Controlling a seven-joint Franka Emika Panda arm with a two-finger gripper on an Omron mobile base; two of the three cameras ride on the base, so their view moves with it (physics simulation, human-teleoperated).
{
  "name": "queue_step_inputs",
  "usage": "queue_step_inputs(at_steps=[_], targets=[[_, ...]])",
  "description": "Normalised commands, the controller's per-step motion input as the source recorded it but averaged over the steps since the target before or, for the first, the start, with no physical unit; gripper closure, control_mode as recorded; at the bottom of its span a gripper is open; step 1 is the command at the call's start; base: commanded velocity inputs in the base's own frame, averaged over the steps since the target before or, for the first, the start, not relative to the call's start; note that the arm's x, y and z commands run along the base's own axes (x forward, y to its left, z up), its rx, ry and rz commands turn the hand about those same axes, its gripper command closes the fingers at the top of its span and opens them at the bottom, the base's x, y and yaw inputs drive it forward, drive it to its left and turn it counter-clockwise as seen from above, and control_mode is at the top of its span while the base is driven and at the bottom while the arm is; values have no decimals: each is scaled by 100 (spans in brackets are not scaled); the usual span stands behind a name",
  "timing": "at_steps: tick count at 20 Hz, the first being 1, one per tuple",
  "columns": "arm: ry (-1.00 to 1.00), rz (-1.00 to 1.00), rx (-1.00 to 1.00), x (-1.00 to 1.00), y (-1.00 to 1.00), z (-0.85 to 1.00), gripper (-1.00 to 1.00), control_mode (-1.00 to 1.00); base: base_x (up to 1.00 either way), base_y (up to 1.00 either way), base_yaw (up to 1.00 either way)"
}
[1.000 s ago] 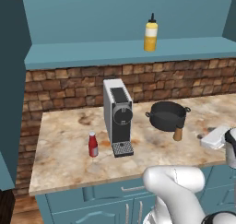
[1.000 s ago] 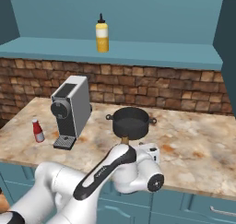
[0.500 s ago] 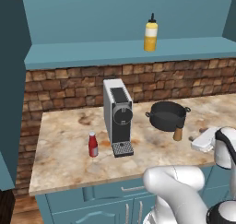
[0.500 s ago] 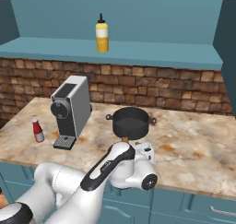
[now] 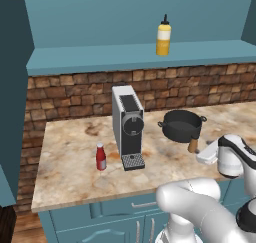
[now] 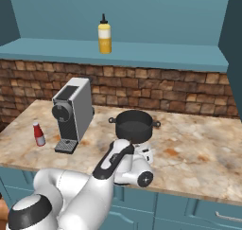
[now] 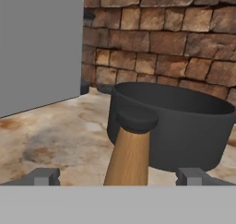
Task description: There are various items on the counter. Only move the condiments/shakers into the cabinet.
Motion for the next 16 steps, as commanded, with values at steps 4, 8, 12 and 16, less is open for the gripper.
queue_step_inputs(at_steps=[4, 8, 12, 16], targets=[[0, 0, 0, 15, -5, -19, -100, -100, 0, 0, 0], [0, 0, 0, 23, -1, -3, -100, -100, 0, 0, 0], [0, 0, 0, 21, 0, -1, -100, -100, 0, 0, 0], [1, 0, 0, 15, 0, -8, -100, -100, 0, 0, 0]])
